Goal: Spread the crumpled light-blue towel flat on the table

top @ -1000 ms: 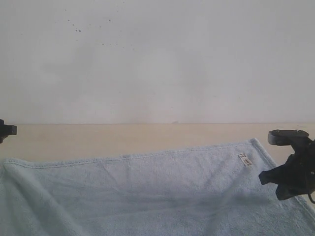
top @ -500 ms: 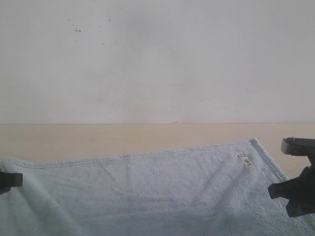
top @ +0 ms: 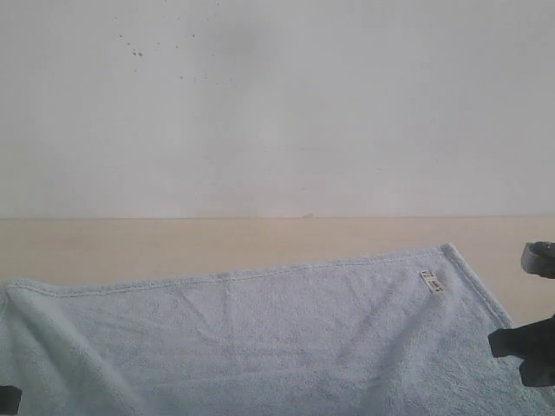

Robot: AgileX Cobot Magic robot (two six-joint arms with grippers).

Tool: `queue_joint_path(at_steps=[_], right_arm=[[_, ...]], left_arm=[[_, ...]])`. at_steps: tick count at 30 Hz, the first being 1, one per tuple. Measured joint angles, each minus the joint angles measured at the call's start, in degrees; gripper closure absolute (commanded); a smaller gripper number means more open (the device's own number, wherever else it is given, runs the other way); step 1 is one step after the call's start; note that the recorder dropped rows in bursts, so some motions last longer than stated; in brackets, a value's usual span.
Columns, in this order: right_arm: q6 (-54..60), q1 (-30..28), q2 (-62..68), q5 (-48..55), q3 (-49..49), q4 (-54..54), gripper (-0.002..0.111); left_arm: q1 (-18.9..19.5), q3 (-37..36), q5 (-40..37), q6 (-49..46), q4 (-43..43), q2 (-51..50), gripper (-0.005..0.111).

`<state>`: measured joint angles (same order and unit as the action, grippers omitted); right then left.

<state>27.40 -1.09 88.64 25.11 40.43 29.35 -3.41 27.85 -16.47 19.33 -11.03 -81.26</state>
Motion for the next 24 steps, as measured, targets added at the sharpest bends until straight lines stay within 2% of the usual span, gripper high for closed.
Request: queue_joint_path(at_steps=[16, 24], right_arm=[[2.5, 2.8, -1.9, 0.3, -0.2, 2.7, 0.108], [3.2, 2.8, -1.9, 0.4, -0.2, 2.8, 0.108]], left_arm=[[0.0, -1.6, -1.7, -0.1, -2.6, 0.0, 0.103], [0.0, -3.8, 1.6, -0.1, -3.6, -6.0, 0.103]])
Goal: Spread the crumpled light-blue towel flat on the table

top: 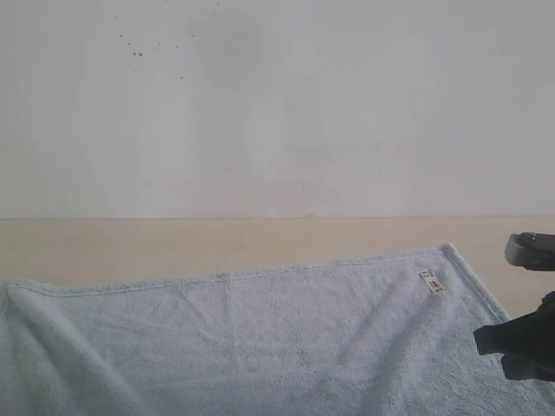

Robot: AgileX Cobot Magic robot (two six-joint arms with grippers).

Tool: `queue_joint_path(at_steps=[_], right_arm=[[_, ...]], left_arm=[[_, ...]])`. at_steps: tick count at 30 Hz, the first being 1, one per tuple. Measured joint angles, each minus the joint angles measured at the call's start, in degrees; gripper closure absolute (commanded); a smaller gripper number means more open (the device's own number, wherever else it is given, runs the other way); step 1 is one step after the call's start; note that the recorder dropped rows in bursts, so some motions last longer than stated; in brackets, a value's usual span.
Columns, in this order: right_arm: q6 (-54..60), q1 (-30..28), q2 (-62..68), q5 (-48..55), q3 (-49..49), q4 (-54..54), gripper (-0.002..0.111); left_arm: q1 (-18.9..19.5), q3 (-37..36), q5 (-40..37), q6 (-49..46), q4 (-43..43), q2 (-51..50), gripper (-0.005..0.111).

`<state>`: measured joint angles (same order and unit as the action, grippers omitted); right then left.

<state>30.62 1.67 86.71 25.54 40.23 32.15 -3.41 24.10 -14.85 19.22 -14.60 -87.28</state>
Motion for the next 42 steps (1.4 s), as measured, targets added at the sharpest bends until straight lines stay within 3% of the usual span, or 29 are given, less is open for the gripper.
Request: queue_joint_path(at_steps=[8, 15, 18, 25, 35, 42], right_arm=[[0.1, 0.0, 0.0, 0.2, 0.0, 0.0, 0.108], [0.4, 0.0, 0.0, 0.2, 0.0, 0.0, 0.108], [0.4, 0.0, 0.0, 0.2, 0.0, 0.0, 0.108], [0.4, 0.0, 0.0, -1.1, 0.0, 0.0, 0.108], [0.4, 0.0, 0.0, 0.8, 0.0, -4.1, 0.108], [-1.1, 0.0, 3.7, 1.0, 0.0, -6.6, 0.108]], left_arm=[[0.0, 0.4, -0.1, 2.0, -0.8, -3.5, 0.103], [-0.6, 1.1, -5.8, 22.7, -14.6, -4.0, 0.103], [-0.6, 0.4, -10.6, 26.9, -17.1, -2.5, 0.103], [-0.6, -2.4, -15.0, 27.1, -15.3, 3.5, 0.103], [-0.6, -2.4, -5.5, 26.4, -15.2, 14.7, 0.103], [-0.6, 1.5, -4.6, 23.7, -15.2, 16.2, 0.103]])
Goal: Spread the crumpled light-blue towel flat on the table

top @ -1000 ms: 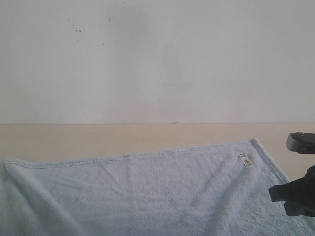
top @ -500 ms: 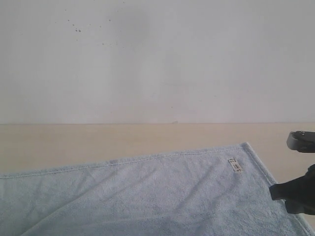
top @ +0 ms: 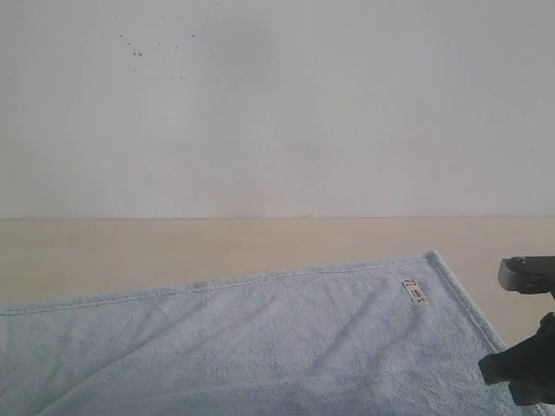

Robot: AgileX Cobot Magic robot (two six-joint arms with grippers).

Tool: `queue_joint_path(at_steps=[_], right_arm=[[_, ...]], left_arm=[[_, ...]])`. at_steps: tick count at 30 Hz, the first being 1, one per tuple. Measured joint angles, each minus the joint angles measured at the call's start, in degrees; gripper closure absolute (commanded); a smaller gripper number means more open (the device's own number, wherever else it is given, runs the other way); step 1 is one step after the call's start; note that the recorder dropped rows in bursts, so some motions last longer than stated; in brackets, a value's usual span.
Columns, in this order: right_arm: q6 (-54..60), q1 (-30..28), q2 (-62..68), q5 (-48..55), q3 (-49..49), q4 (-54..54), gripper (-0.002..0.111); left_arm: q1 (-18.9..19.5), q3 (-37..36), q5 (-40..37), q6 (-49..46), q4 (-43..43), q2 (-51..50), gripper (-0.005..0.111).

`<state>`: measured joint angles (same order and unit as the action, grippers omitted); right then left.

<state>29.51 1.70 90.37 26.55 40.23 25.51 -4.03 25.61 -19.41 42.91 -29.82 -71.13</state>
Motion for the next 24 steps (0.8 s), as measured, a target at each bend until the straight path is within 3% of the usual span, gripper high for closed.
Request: queue_joint_path(at_steps=[9, 16, 19, 24], right_arm=[[-5.2, 0.0, 7.8, -2.5, -0.2, -8.8, 0.108], [-23.5, 0.2, 9.0, -1.0, 0.2, -26.3, 0.108], [-37.7, 0.5, 8.5, -1.9, -2.5, -37.0, 0.108], [-45.1, 0.5, 8.2, -2.3, -3.5, -41.8, 0.108]], left_arm=[[0.0, 1.7, -1.0, -2.0, -0.7, 0.0, 0.103], [0.0, 1.7, -1.0, -2.1, -0.8, 0.0, 0.103], [0.0, 1.7, -1.0, -2.1, -0.8, 0.0, 0.103], [0.0, 1.7, -1.0, -2.1, -0.8, 0.0, 0.103]])
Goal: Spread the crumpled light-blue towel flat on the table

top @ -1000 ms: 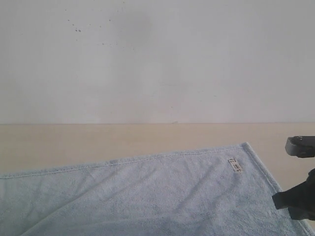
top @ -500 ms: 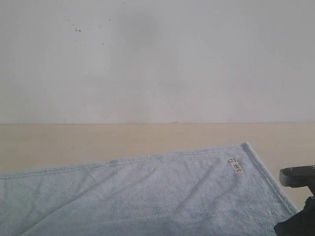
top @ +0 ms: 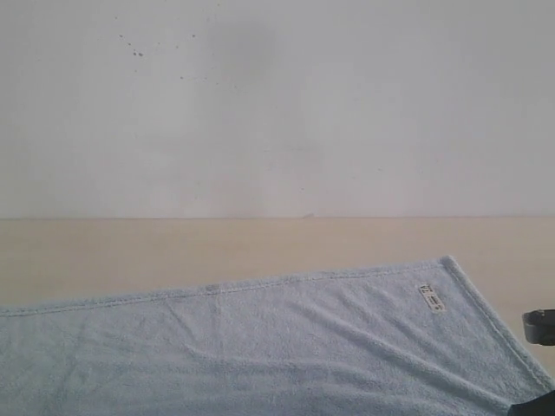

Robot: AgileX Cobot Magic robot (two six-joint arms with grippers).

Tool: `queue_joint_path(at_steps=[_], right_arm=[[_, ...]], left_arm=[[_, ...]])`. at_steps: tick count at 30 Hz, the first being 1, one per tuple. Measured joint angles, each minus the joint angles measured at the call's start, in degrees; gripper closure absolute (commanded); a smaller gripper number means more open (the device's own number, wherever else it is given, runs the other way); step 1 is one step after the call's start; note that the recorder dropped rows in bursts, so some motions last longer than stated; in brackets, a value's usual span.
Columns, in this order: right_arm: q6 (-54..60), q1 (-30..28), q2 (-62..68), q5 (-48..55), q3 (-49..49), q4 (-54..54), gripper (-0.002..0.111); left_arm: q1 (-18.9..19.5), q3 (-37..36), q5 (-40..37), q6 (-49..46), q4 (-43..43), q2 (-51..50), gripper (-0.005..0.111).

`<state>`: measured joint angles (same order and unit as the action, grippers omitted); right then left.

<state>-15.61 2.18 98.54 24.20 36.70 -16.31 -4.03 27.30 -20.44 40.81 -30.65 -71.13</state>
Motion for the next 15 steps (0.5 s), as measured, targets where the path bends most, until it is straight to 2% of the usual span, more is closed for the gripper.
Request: queue_joint_path(at_steps=[9, 15], right_arm=[[-3.6, 0.0, -1.1, -0.3, -1.0, -1.7, 0.108], [-2.4, -0.1, -7.8, -2.5, -3.0, -1.7, 0.108]], left_arm=[[0.0, 0.0, 1.5, 0.0, 0.4, 0.0, 0.103], [0.0, 0.0, 1.8, 0.0, 0.7, 0.0, 0.103]])
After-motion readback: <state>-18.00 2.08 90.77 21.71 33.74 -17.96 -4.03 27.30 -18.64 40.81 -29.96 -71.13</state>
